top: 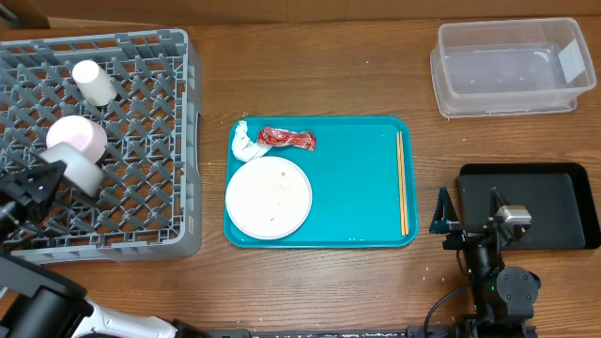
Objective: Sort waste into correct bins and load items into the dishwasher
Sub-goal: 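Set the saucer in the rack's front row and open the gripper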
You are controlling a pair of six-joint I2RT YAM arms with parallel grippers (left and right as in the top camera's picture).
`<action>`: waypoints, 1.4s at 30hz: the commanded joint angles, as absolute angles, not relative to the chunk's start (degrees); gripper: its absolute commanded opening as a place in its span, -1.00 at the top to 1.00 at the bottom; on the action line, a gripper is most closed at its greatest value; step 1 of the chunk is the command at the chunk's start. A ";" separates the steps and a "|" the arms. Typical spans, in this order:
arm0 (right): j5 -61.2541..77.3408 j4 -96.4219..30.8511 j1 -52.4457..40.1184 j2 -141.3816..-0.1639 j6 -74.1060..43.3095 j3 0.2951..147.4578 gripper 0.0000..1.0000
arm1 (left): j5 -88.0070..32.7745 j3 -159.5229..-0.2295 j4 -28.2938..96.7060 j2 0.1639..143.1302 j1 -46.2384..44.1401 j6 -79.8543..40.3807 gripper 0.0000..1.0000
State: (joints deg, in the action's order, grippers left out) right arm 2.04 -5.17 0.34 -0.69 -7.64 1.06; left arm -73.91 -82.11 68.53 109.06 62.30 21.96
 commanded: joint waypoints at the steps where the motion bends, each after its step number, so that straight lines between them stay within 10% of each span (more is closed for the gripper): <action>1: 1.37 -4.80 0.38 -0.16 -7.42 0.45 -0.99 | -70.81 -81.95 68.31 109.40 64.36 20.60 0.90; 17: 1.37 -4.82 0.38 -0.16 -7.42 0.45 -1.00 | -47.53 -83.02 63.18 109.38 68.10 10.13 0.50; 22: 1.37 -4.82 0.38 -0.16 -7.42 0.45 -0.99 | -43.59 -83.88 62.72 109.38 69.87 4.91 -1.00; 31: 1.37 -4.82 0.38 -0.16 -7.42 0.45 -0.99 | -42.72 -101.67 72.29 109.36 71.66 -0.43 -1.00; 34: 1.34 -4.80 0.38 -0.16 -7.42 0.45 -0.99 | -41.23 -111.15 76.99 109.36 71.53 -0.43 -0.57; 38: 1.34 -4.82 0.38 -0.16 -7.42 0.45 -0.99 | -38.74 -121.67 81.89 109.34 70.13 -1.13 0.87; 42: 1.34 -4.82 0.38 -0.16 -7.42 0.45 -0.99 | -41.15 -124.86 82.72 109.34 66.32 -7.94 0.92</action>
